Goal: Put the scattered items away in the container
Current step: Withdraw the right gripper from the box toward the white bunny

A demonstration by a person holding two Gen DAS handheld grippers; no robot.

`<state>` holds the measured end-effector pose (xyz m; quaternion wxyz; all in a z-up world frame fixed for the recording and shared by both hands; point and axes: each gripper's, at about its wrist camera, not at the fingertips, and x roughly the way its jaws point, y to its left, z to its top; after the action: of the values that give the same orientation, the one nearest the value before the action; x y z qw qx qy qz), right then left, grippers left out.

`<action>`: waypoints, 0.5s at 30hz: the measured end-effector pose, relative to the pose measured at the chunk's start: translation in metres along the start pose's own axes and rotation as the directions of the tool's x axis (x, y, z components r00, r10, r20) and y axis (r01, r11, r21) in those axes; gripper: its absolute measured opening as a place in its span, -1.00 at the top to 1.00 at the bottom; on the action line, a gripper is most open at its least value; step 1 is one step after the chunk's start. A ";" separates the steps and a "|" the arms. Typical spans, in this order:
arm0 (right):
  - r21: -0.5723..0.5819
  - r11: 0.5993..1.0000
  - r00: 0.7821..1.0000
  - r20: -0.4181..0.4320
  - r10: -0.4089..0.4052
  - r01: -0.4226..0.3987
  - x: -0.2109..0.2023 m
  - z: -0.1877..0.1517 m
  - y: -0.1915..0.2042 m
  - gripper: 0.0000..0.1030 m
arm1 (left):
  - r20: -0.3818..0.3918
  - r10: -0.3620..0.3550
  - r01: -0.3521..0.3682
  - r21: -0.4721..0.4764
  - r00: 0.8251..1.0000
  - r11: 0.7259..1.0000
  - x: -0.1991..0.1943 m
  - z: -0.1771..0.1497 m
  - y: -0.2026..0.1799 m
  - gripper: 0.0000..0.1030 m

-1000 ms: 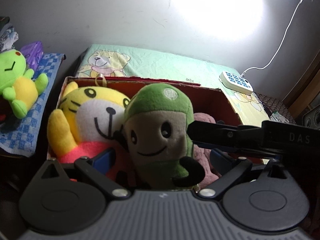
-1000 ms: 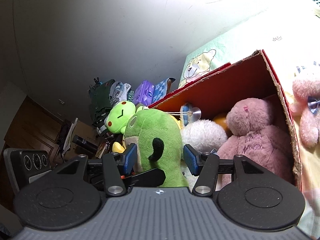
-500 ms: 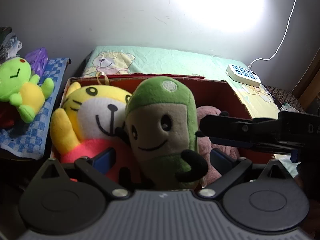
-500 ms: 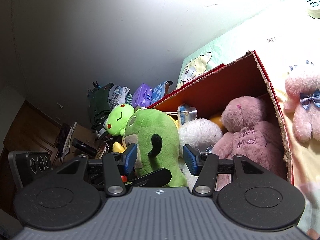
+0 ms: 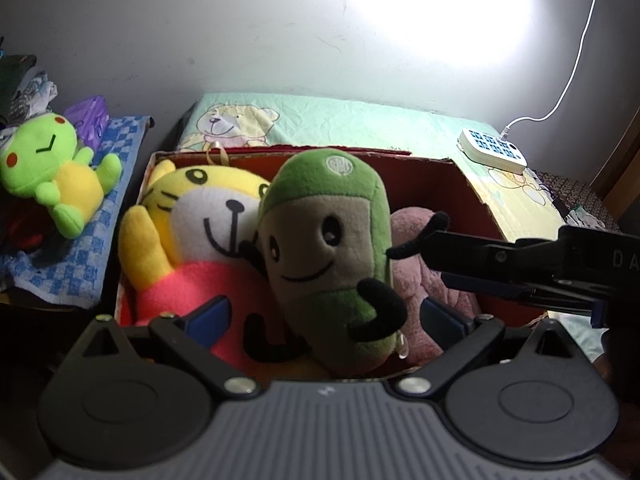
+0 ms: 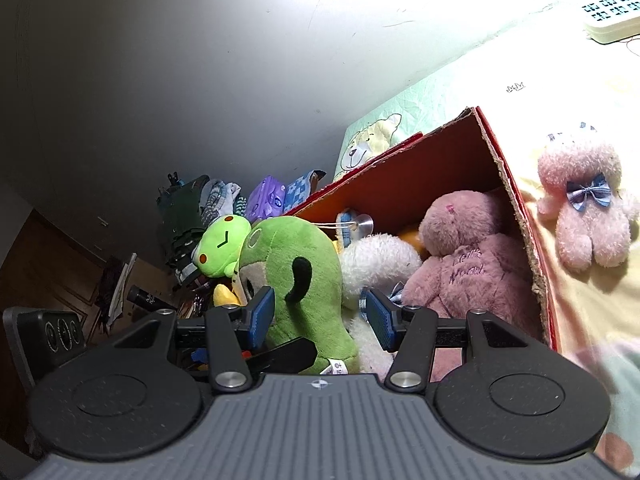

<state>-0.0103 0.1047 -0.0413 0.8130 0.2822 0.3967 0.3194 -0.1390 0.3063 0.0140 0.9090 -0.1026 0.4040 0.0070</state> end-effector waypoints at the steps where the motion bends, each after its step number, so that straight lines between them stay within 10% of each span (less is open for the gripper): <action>1: 0.002 1.000 1.000 0.004 -0.002 0.002 -0.001 -0.001 0.000 -0.07 | 0.001 -0.001 0.001 -0.003 1.000 1.000 -0.002 0.000 -0.001 -0.95; 15: -0.045 0.997 0.997 0.049 -0.064 0.066 -0.026 -0.022 0.007 -0.07 | -0.008 0.030 -0.029 0.042 1.000 0.999 -0.020 -0.014 -0.021 -0.97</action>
<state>-0.0430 0.0941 -0.0354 0.8386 0.2577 0.3785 0.2952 -0.1609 0.2849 0.0235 0.9090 -0.0778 0.4094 0.0116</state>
